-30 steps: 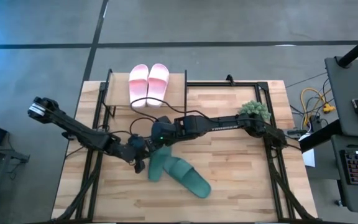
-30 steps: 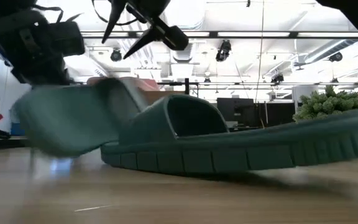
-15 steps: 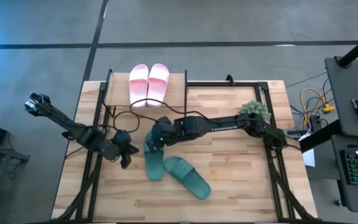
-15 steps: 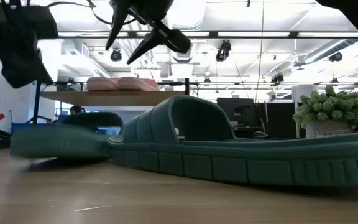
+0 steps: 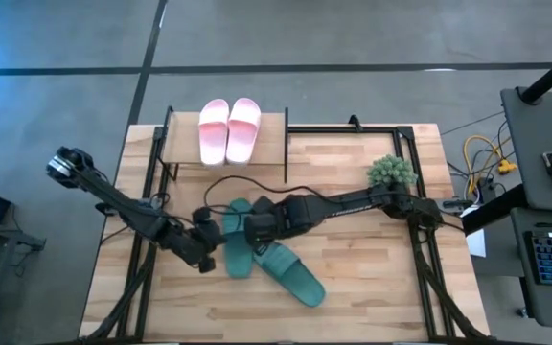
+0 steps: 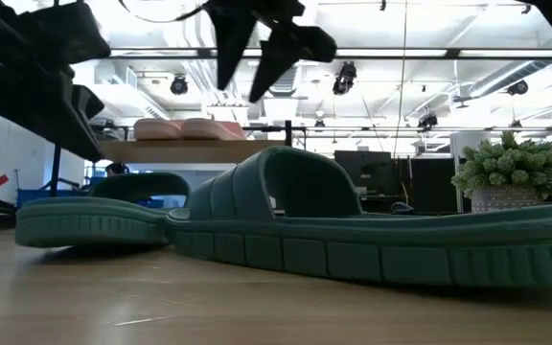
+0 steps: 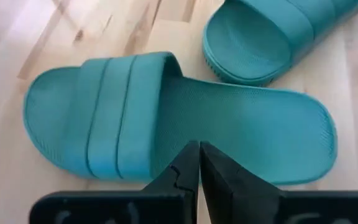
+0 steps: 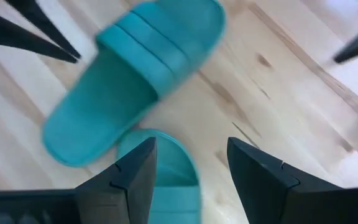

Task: Pick and place slides into the shelf
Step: Adjust the right green slipper

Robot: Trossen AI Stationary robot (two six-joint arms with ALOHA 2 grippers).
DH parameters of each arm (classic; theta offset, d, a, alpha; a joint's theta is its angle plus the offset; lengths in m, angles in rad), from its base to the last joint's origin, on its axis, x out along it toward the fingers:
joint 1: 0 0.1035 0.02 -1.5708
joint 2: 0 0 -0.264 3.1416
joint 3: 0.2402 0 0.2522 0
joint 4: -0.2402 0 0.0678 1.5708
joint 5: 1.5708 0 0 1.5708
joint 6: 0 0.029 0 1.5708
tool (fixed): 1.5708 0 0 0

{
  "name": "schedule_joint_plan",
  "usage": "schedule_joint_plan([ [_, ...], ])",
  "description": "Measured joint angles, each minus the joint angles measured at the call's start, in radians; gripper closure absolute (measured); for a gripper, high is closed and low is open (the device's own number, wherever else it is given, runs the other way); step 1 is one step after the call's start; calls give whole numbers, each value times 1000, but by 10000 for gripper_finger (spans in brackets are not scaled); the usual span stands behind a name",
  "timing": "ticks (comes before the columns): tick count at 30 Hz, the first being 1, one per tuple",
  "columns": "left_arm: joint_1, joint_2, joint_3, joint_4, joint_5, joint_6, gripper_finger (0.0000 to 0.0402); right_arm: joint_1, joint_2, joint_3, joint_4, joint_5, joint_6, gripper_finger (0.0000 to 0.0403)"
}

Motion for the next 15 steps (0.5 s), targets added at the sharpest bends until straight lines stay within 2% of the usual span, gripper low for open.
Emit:
schedule_joint_plan([
  [3,-21,60,50,-50,-97,17,402,10,0,0,-45,8,12,216],
  [6,-43,114,129,-191,-242,17,402,30,-2,-1,-99,31,11,216],
  [8,-45,146,193,-290,-298,18,402,50,-10,-2,-145,44,14,216],
  [11,-44,186,275,-404,-309,17,394,85,-32,-2,-214,72,16,216],
  [15,-45,229,331,-443,-287,17,355,139,-42,-5,-264,129,65,216],
])
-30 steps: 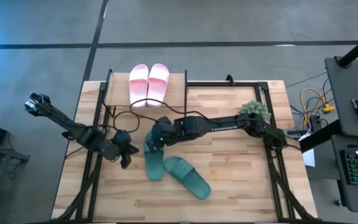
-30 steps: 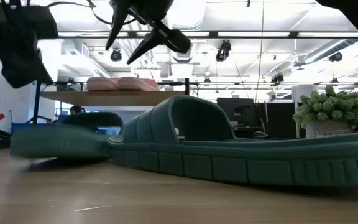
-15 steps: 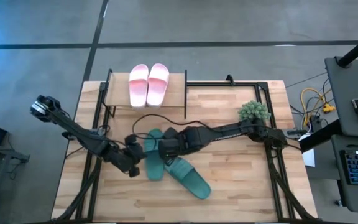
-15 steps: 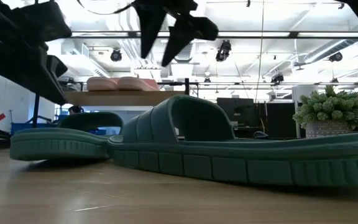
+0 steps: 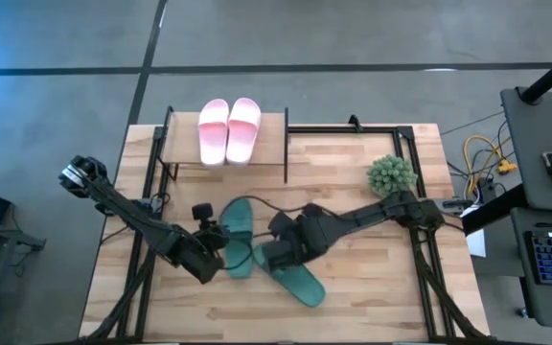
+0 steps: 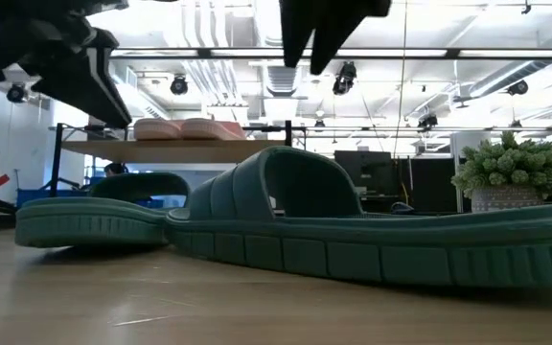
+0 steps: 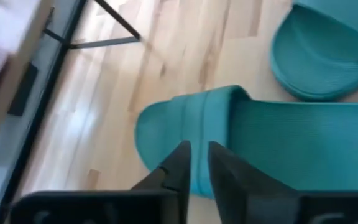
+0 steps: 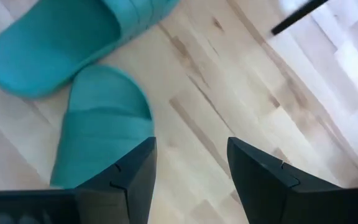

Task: Pick and place slides into the shelf
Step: Adjust the right green slipper

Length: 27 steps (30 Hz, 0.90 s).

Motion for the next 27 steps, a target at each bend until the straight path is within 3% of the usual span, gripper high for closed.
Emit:
schedule_joint_plan([
  [4,0,41,27,0,71,-2,298,49,-4,-8,-20,18,39,216],
  [9,0,106,47,1,77,-1,232,107,-6,-29,-67,55,123,216],
  [14,21,178,40,0,54,-2,203,150,-10,-66,-67,92,229,216],
  [17,39,225,36,-1,41,-5,202,161,-11,-80,-65,113,278,216],
  [21,70,267,34,-24,-64,-61,222,165,-12,-100,-66,127,315,216],
  [23,89,285,27,-27,-105,-73,244,165,-12,-111,-65,127,324,216],
  [27,139,319,-9,-28,-85,-75,311,165,-12,-132,-65,128,343,216],
])
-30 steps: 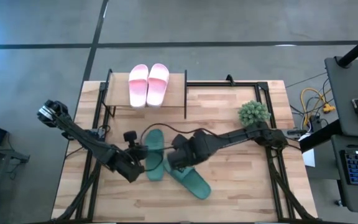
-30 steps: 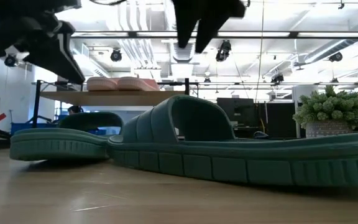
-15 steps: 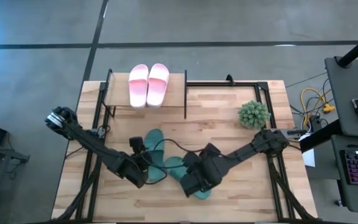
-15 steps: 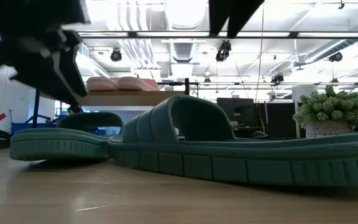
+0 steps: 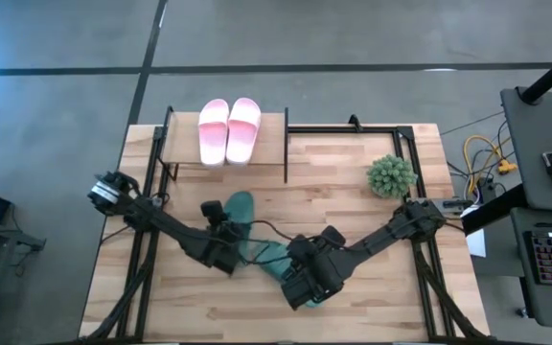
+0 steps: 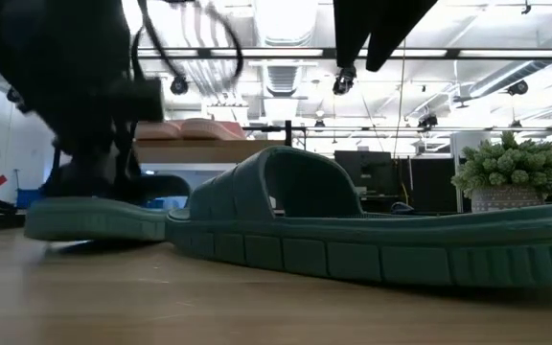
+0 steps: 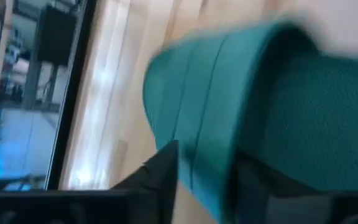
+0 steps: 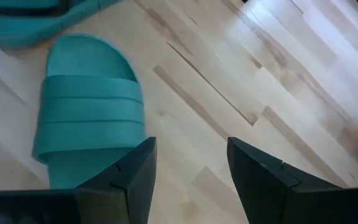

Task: Pick and place slides into the shelf
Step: Adjust the right green slipper

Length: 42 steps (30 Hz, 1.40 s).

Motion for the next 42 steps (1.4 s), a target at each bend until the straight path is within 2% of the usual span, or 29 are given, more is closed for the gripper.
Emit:
schedule_joint_plan([
  [3,22,2,-40,-1,13,-11,370,0,0,-7,0,0,0,216],
  [5,27,-10,-68,-32,15,-33,392,-3,0,-7,0,0,0,216],
  [13,83,-166,-211,-202,46,-243,399,-30,0,-7,0,-2,0,216],
  [19,102,-281,-298,-148,38,-211,399,-61,0,-7,4,-2,-9,216],
  [24,118,-302,-318,-145,31,-241,399,-89,0,-7,10,1,-30,216],
  [30,121,-277,-309,-138,36,-241,378,-116,0,-7,20,0,-55,216],
  [37,121,-291,-306,-119,45,-242,323,-132,0,-7,56,-7,-83,216],
  [42,123,-341,-305,-120,125,-241,281,-136,0,-7,64,-10,-88,216],
])
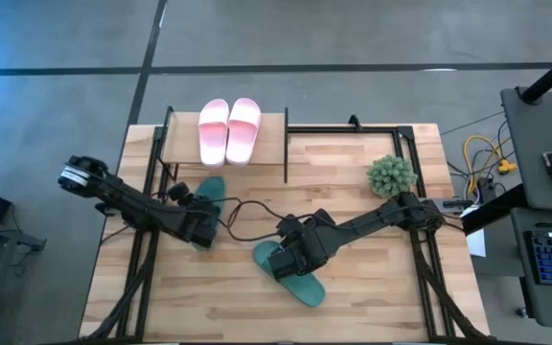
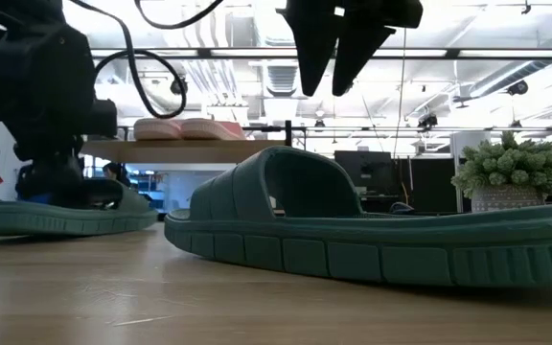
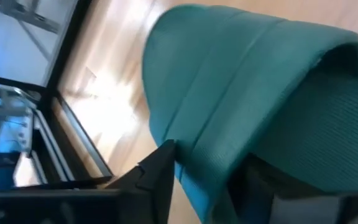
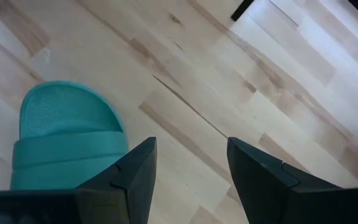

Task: Pick and place slides into the shelf
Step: Adjust the right green slipper, then put the right green slipper under the shelf

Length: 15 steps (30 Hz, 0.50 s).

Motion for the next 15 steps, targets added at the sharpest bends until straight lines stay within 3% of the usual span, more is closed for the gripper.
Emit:
schedule_joint_plan([
  [7,0,-145,31,0,75,30,249,0,0,0,4,-77,-41,216],
  [11,-2,-239,73,-3,112,84,244,7,0,0,11,-176,-94,216],
  [15,-3,-322,110,-4,129,111,243,47,0,-6,23,-187,-171,216],
])
